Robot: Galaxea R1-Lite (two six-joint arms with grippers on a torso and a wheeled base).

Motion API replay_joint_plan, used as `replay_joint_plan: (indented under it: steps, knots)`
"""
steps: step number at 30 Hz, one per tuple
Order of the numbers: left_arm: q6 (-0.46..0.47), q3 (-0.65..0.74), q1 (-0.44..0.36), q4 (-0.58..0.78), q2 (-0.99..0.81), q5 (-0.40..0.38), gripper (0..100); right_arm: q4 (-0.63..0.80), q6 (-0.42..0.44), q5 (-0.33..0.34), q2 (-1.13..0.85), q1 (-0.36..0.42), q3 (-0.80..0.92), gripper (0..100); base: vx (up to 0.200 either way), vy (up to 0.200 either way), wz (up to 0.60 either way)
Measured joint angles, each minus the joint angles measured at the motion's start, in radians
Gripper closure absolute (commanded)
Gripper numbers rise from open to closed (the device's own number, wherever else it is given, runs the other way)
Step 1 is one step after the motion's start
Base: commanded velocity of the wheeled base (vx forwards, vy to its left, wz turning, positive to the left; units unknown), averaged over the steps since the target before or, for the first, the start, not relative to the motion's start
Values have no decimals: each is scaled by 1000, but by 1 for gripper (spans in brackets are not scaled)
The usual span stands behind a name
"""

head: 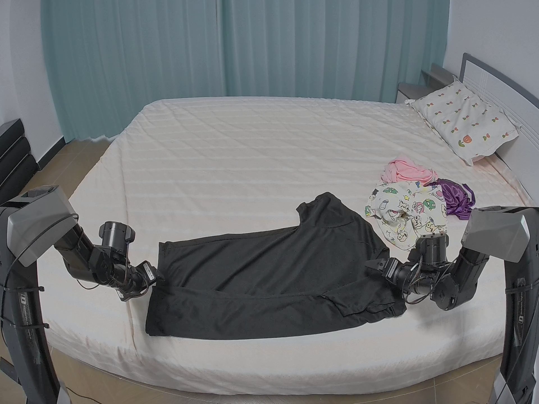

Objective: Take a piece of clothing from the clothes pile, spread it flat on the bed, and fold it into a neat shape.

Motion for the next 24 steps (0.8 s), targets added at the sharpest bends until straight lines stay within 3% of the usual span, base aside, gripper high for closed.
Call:
replay_joint_plan:
  steps: [7, 11, 16, 24]
  knots:
    - [-9, -2, 18, 1, -50, -11, 0, 1, 159, -3, -27, -36, -25, 0, 0, 0, 0]
    - [-30, -11, 28, -4, -73, -14, 0, 2, 171, -3, -37, -44, -38, 0, 0, 0, 0]
    - [-82, -29, 35, -2, -82, -46, 0, 3, 173, -3, -40, -46, -41, 0, 200, 0, 0]
    - [-88, -47, 50, 0, -81, -54, 0, 3, 172, -4, -38, -41, -40, 0, 175, 0, 0]
